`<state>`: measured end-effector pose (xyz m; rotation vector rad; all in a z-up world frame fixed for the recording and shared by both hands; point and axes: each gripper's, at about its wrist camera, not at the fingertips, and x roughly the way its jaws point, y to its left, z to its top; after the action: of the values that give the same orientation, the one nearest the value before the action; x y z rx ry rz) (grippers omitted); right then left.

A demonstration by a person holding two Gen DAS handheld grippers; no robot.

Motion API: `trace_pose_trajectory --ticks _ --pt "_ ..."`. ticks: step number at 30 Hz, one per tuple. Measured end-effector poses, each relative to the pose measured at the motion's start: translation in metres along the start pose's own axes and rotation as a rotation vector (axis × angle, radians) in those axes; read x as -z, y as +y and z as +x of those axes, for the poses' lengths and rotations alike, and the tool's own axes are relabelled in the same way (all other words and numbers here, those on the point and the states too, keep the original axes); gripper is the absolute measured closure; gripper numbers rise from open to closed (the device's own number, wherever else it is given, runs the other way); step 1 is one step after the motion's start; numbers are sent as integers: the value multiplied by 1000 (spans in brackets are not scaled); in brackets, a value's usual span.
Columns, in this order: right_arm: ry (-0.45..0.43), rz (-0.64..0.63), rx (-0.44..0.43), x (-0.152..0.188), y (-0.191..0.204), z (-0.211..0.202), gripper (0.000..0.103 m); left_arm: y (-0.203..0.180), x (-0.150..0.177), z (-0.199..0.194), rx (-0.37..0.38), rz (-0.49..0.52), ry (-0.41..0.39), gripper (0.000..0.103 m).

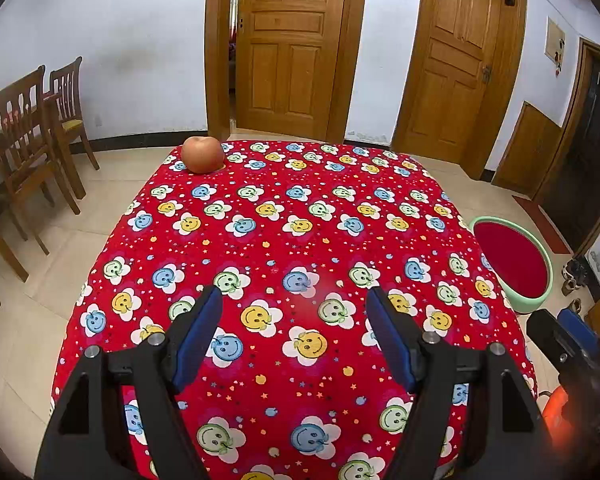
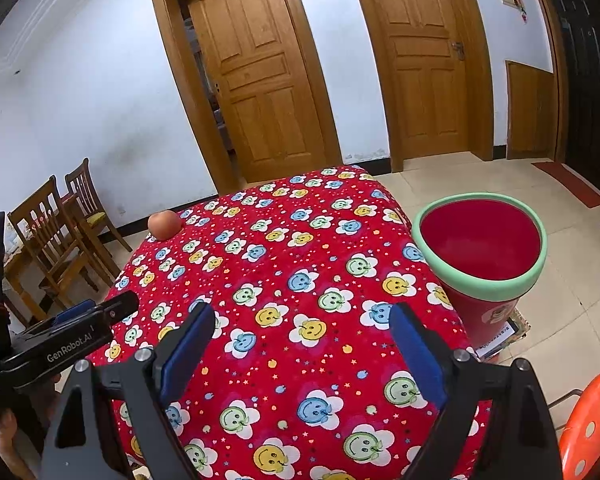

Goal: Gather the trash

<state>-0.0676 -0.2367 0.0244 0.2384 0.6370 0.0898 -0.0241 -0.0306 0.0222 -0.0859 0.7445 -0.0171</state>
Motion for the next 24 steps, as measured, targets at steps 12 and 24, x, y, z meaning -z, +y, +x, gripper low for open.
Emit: trace_pose_trajectory --ticks 12,24 --pt "11 10 0 6 -5 2 13 -2 3 2 -1 -1 9 29" --pt "13 13 2 5 -9 3 13 -1 5 4 0 -3 12 29"
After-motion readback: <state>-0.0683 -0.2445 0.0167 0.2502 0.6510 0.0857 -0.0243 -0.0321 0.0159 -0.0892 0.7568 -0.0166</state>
